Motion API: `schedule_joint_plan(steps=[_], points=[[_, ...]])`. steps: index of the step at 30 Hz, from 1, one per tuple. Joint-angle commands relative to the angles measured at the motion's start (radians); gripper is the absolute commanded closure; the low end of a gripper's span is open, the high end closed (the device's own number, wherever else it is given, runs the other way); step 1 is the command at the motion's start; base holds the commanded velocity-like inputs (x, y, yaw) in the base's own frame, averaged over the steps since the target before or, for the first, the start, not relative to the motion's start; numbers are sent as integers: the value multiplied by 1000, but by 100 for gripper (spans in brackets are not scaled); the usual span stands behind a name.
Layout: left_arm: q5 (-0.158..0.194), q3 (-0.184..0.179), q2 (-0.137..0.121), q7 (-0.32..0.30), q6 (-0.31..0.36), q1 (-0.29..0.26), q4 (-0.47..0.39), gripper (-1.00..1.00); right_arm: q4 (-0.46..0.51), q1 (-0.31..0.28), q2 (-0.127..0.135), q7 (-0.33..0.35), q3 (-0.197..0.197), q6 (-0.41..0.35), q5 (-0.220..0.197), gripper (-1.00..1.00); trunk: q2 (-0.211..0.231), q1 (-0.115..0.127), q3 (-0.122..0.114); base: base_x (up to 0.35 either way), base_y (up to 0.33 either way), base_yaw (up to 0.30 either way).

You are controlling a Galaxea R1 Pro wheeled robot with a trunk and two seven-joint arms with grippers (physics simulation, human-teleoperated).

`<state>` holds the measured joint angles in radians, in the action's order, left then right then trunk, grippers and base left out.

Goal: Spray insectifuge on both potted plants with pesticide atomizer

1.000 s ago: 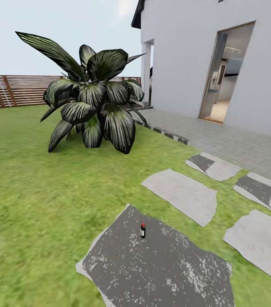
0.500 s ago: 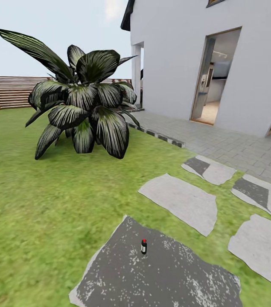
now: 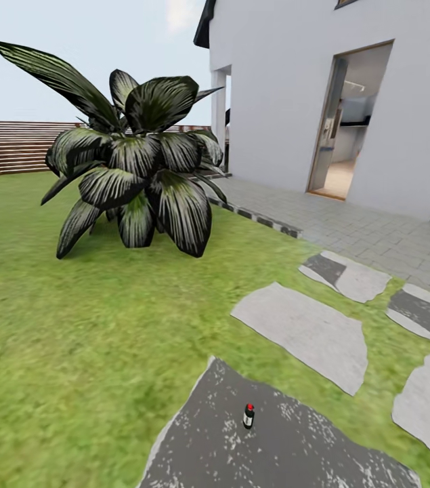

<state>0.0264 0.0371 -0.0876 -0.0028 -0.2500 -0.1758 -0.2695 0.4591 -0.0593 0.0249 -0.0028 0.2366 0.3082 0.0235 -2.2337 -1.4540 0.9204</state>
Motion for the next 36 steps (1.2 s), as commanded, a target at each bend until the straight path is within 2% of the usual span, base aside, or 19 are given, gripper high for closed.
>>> schedule_joint_plan(steps=[1, 34, 35, 36], points=[[3, 1, 0, 0, -3, -1, 1, -100, 0, -1, 0, 0, 3, 3, 3, -100, 0, 0, 1, 262, 233, 0], [3, 3, -2, 0, -5, 0, 0, -100, 1, -1, -2, 1, 2, 5, 1, -100, 0, 0, 1, 261, 234, 0], [26, 3, -10, 0, -4, -1, 0, -100, -1, -1, -3, 0, 3, 5, 1, -100, 0, 0, 1, 260, 242, 0], [31, 2, -10, 0, -4, -1, 0, -100, -2, -1, -4, -1, 3, 5, 1, -100, 0, 0, 1, 260, 243, 0]])
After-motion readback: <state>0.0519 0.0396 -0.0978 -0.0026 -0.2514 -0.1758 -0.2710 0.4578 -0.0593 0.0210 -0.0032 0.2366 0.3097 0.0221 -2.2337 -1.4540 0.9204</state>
